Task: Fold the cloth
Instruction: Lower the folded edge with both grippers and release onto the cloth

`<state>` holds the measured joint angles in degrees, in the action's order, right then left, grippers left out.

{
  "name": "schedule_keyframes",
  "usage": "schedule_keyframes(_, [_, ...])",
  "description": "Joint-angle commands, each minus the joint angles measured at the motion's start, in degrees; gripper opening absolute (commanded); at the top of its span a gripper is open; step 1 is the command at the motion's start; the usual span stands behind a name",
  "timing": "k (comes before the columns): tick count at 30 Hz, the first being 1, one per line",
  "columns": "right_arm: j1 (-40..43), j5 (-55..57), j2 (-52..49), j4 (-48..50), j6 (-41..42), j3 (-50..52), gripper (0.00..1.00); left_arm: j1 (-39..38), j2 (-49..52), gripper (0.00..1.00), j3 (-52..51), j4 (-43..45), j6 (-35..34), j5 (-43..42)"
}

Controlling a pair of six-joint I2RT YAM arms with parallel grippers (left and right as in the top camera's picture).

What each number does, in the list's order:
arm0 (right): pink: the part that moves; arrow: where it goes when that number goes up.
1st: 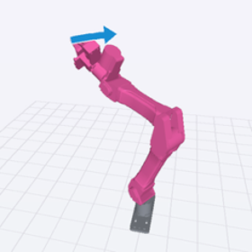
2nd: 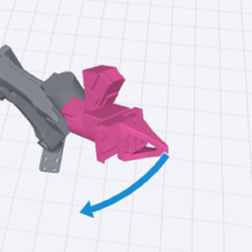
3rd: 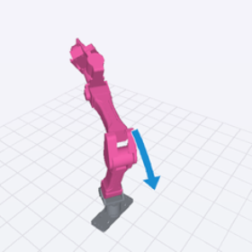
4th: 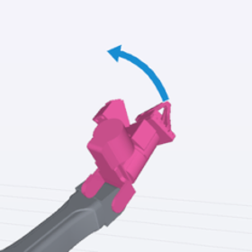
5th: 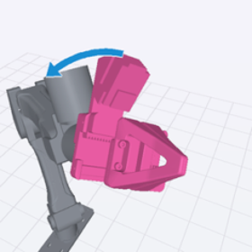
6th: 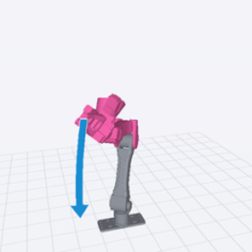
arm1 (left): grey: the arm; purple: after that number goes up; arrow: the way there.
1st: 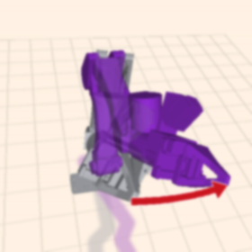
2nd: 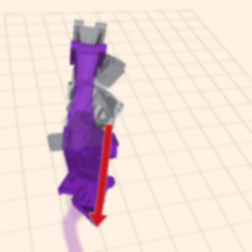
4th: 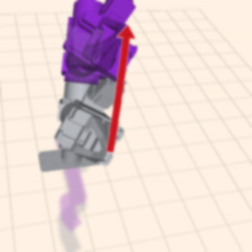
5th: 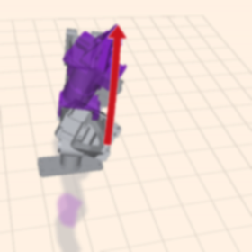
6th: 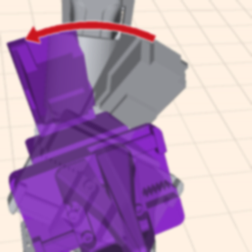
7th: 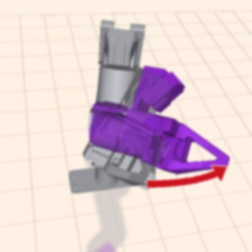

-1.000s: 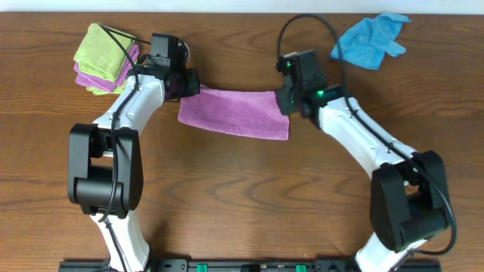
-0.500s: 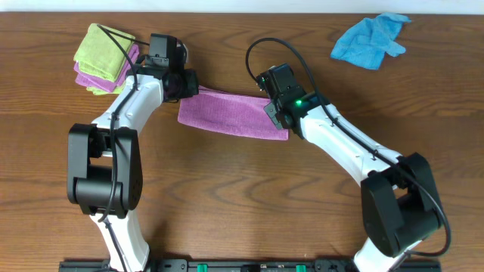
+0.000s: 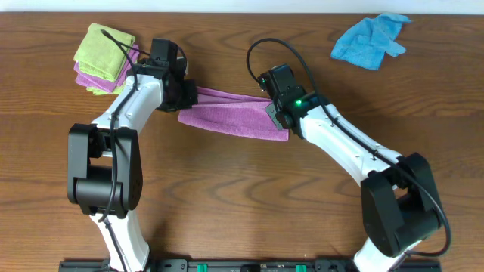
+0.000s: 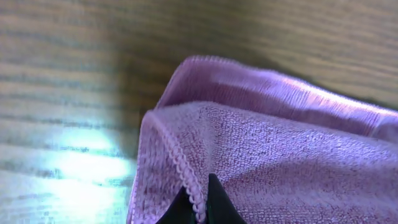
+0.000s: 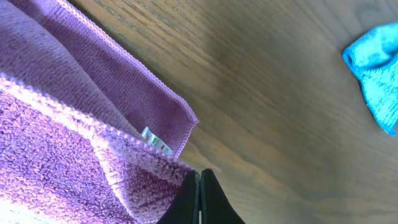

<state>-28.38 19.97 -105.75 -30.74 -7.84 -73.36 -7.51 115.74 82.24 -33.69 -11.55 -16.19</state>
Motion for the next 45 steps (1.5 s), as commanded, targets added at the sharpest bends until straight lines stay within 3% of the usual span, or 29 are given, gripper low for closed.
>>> schedule_keyframes(1, [-0.5,0.5,0.0,-1.4,2.7,-0.9,0.01,0.5,0.0,0.06,1.4,-1.0,0.8,1.1])
schedule_keyframes(8, [-1.3,-8.0,0.2,-7.0,4.1,-0.9,0.01,0.5,0.0,0.06,1.4,-2.7,0.8,1.1])
schedule_keyframes(19, [-1.3,-9.9,0.2,-9.6,5.0,-0.9,0.01,0.5,0.0,0.06,1.4,-4.3,0.2,1.1])
schedule_keyframes(20, [-1.3,-9.9,0.2,-9.7,5.0,-0.9,0.01,0.5,0.0,0.15,1.4,-4.4,0.2,1.1])
schedule_keyframes(22, [-1.3,-9.9,0.2,-9.8,5.0,-0.9,0.05,0.5,0.0,0.45,1.4,-4.3,0.2,1.1])
schedule_keyframes(23, [-1.3,-9.9,0.2,-9.8,5.0,-0.9,0.34,0.5,0.0,0.79,1.4,-4.2,0.2,1.1])
schedule_keyframes(24, [-1.3,-9.9,0.2,-9.8,5.0,-0.9,0.68,0.5,0.0,0.96,1.4,-4.0,0.2,1.1])
schedule_keyframes(25, [-1.3,-9.9,0.2,-9.8,5.0,-0.9,0.77,0.5,0.0,0.95,1.4,-4.0,0.2,1.1])
schedule_keyframes(28, [-0.8,-9.5,0.2,-9.1,6.8,-0.9,0.81,0.5,-0.1,0.95,2.2,-4.1,0.2,0.9])
schedule_keyframes(29, [-0.3,-9.4,0.3,-9.1,8.8,-1.3,0.77,0.5,-0.1,0.95,2.8,-4.3,0.2,0.4])
schedule_keyframes(30, [0.3,-9.5,0.5,-9.1,10.5,-1.8,0.67,0.5,-0.2,0.97,3.4,-4.6,0.2,-0.6])
schedule_keyframes(31, [0.9,-9.5,0.7,-9.1,12.6,-2.3,0.45,0.5,-0.4,1.0,4.1,-4.9,0.4,-1.7])
schedule_keyframes(32, [1.8,-9.7,1.2,-9.0,14.8,-2.9,0.02,0.5,-0.8,0.84,4.9,-5.1,1.0,-2.6])
schedule_keyframes(33, [2.5,-11.0,1.8,-8.9,16.4,-3.1,0.02,0.5,-1.2,0.72,5.5,-5.3,1.4,-3.2])
schedule_keyframes(34, [3.0,-13.4,2.4,-8.4,17.0,-3.1,0.01,0.5,-1.5,0.38,6.0,-5.4,1.8,-3.2])
schedule_keyframes(35, [3.5,-17.3,2.8,-7.7,17.0,-3.1,0.01,0.5,-1.8,0.13,6.1,-5.3,2.0,-3.1])
schedule_keyframes(36, [3.8,-21.0,3.0,-7.0,17.0,-3.1,0.02,0.5,-2.0,0.06,6.1,-5.3,2.2,-3.1])
schedule_keyframes(45, [4.4,-29.8,0.5,-7.0,17.1,-2.5,0.01,-0.7,-2.0,0.06,6.0,-6.1,2.8,-3.0])
